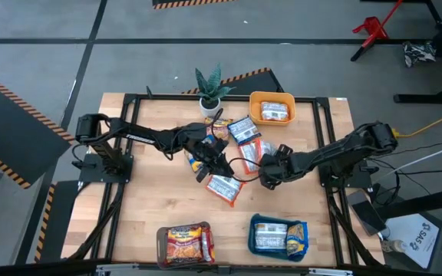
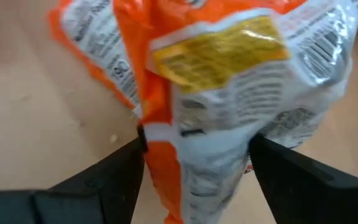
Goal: Sort Maruchan noodles
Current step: Put the orange noodle pack into the yellow bin
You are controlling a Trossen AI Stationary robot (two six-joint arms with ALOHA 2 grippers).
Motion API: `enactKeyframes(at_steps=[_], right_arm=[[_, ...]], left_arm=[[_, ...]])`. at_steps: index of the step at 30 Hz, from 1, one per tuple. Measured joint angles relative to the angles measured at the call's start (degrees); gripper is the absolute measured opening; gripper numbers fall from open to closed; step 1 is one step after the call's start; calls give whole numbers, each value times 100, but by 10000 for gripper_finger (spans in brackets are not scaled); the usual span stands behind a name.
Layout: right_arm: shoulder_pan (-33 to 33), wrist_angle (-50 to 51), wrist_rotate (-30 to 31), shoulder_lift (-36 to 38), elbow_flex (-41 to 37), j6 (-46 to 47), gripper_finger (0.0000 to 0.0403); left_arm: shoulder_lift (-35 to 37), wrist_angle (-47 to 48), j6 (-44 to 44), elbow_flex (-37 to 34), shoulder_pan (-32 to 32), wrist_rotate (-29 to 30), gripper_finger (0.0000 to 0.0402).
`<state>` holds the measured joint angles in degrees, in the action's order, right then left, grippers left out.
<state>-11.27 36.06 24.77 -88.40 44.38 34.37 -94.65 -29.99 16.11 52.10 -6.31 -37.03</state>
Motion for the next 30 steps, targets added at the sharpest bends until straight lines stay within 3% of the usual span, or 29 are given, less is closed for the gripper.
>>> enactKeyframes(at_steps=[4, 9, 22, 30], right_arm=[[0, -42, 429, -225, 0, 316, 277], [-2, 2, 419, -243, 0, 494, 252], [-2, 775, -23, -243, 676, 477, 22], [7, 1925, 153, -193, 1626, 429, 20]], left_arm=[[0, 43, 1, 0, 0, -7, 71], [0, 176, 1, 0, 0, -8, 71], [0, 257, 27, 0, 15, -49, 71], [0, 255, 228, 0, 13, -444, 71]])
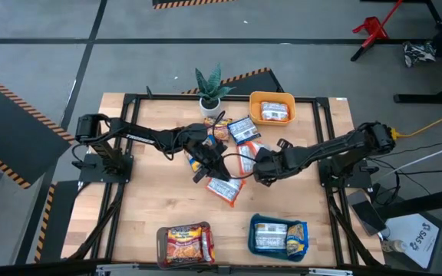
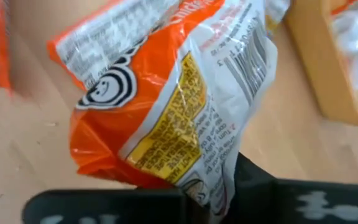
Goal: Sort Maruchan noodles
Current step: Put the orange noodle pack into the yellow bin
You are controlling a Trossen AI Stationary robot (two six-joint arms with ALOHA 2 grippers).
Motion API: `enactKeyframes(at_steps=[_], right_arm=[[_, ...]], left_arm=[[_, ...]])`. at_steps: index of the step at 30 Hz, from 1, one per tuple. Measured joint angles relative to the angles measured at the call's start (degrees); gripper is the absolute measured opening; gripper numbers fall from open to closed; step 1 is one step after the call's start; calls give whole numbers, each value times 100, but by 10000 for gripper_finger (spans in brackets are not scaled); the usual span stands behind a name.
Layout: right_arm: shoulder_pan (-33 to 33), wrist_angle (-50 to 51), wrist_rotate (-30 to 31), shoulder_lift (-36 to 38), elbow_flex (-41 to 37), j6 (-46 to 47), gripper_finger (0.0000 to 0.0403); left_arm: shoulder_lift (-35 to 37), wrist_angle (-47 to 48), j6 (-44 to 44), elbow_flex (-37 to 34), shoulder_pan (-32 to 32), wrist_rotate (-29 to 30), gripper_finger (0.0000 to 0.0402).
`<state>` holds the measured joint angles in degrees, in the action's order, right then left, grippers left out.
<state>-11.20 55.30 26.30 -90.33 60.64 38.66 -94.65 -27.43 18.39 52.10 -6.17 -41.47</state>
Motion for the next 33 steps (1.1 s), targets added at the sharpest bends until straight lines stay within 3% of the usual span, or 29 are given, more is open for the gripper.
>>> enactKeyframes(at_steps=[3, 7, 11, 15, 21, 27, 33], right_arm=[[59, 234, 19, 210, 216, -34, 10], [500, 341, -507, 825, 243, -34, 11], [1269, 339, -811, 1609, 245, -87, 11], [2487, 288, -1295, 2246, 245, -571, 8], [4788, -466, -3417, 2329, 245, -1495, 10], [6468, -1200, -5782, 1504, 245, -2063, 9], [7371, -1202, -6687, 569, 236, -2376, 9]], left_arm=[[0, -6, 157, 0, 0, -199, 71], [122, 4, 325, -1, 0, -512, 71], [385, -23, 366, 4, -2, -522, 71], [695, -2, 368, 4, -2, -528, 71], [952, -10, 361, 4, -12, -524, 71], [1008, 3, 366, 4, -31, -521, 71], [1008, 109, 355, 4, -83, -614, 71]])
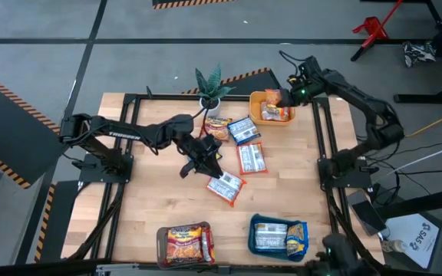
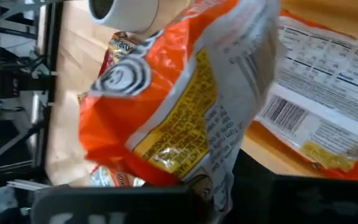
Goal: Sort Maruchan noodles
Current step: Put the orange noodle pack into the yellow bin
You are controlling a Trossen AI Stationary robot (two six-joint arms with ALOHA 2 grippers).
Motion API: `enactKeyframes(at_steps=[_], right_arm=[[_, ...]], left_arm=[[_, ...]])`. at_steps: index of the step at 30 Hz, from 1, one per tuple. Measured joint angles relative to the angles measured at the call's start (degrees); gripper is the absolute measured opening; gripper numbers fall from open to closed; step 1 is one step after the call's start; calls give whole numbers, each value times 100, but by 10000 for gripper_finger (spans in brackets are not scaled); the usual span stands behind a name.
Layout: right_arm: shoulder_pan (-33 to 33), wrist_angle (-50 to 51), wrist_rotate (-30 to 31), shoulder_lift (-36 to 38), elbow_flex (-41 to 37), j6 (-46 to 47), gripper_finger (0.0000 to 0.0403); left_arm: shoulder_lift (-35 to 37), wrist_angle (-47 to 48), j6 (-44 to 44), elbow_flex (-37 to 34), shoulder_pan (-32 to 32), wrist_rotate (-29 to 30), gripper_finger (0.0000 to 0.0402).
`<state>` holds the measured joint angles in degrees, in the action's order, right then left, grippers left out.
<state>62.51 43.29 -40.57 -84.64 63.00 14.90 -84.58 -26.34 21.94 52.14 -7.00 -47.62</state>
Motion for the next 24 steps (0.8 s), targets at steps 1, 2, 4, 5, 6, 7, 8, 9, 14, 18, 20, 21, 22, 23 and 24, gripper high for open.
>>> enactKeyframes(at_steps=[1, 2, 4, 5, 6, 7, 8, 9, 14, 18, 20, 21, 22, 23, 24], right_arm=[[102, -20, -90, -104, 0, -30, 9], [193, -77, -164, -195, 0, -53, 9], [306, -231, -347, -364, 0, -60, 9], [345, -281, -453, -438, 0, -48, 10], [377, -332, -602, -497, 0, -34, 11], [411, -392, -790, -543, 0, -32, 12], [429, -431, -968, -573, 0, -39, 13], [443, -449, -1089, -594, 0, -39, 13], [432, -450, -1317, -626, 0, -67, 14], [426, -423, -815, -625, 2, -18, 15], [430, -424, -490, -625, 2, -13, 16], [430, -412, -324, -625, 2, -11, 17], [430, -392, -178, -625, 2, -10, 20], [429, -356, -81, -625, 2, -7, 24], [430, -319, -37, -625, 2, -17, 29]], left_arm=[[0, 46, 1, 0, -28, 0, 71], [0, 81, 0, 0, -60, 0, 71], [0, 120, -3, 0, -124, -1, 71], [0, 140, -3, 0, -157, 0, 71], [0, 149, -3, 0, -187, 0, 71], [0, 150, -6, 0, -216, 0, 71], [0, 146, -31, 0, -247, 2, 71], [0, 148, -56, 0, -272, 6, 71], [0, 150, -147, 0, -364, 9, 71], [0, 150, -153, 0, -415, 15, 71], [0, 148, -153, 0, -429, 15, 71], [0, 148, -153, 0, -429, 19, 71], [0, 148, -153, 0, -429, 20, 71], [0, 148, -153, 0, -429, 20, 71], [0, 148, -153, 0, -429, 19, 71]])
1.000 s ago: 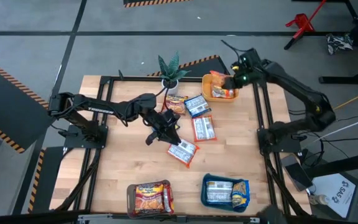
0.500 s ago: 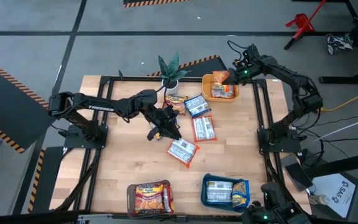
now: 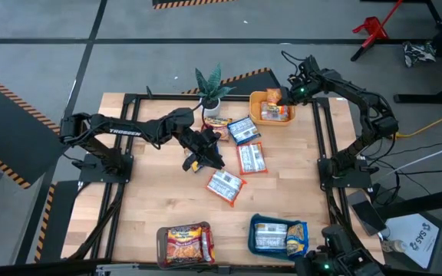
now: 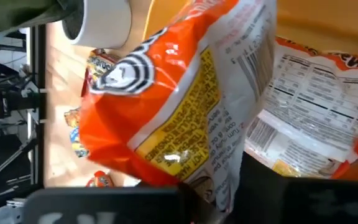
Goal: Sort Maruchan noodles
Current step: Put the orange noodle pack into the yellow bin
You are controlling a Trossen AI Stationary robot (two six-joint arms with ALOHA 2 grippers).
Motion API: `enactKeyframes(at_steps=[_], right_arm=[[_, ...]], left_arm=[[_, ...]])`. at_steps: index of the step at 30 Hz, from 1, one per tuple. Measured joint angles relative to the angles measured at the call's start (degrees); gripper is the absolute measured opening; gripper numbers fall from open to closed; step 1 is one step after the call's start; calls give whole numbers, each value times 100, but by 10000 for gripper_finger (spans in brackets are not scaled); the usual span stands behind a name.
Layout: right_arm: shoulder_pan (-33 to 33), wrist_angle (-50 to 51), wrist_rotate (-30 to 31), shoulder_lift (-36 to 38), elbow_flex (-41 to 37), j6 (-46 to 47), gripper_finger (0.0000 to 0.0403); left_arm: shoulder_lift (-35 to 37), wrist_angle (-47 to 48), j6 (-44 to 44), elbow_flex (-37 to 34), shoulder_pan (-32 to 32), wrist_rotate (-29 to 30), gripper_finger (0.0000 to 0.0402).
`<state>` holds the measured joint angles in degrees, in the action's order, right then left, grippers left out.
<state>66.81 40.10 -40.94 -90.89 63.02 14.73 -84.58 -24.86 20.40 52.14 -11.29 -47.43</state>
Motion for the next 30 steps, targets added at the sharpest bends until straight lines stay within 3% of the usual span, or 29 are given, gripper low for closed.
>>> enactKeyframes(at_steps=[6, 11, 20, 26, 30], right_arm=[[-2, 19, 10, 0, 0, -160, 94], [-2, -156, -491, 0, 0, -180, 126], [0, 8, 1291, 0, 4, 12, 128], [-3, 128, 1139, 2, 4, 45, 127], [-7, 315, 1135, 2, 4, 38, 92]], left_arm=[[0, 0, -2, 0, 0, 22, 71], [0, 0, -2, -2, 0, 38, 71], [-2, 0, -3, -2, 0, 40, 71], [-2, 2, -4, -2, 0, 42, 71], [-2, 2, -4, -2, 0, 42, 71]])
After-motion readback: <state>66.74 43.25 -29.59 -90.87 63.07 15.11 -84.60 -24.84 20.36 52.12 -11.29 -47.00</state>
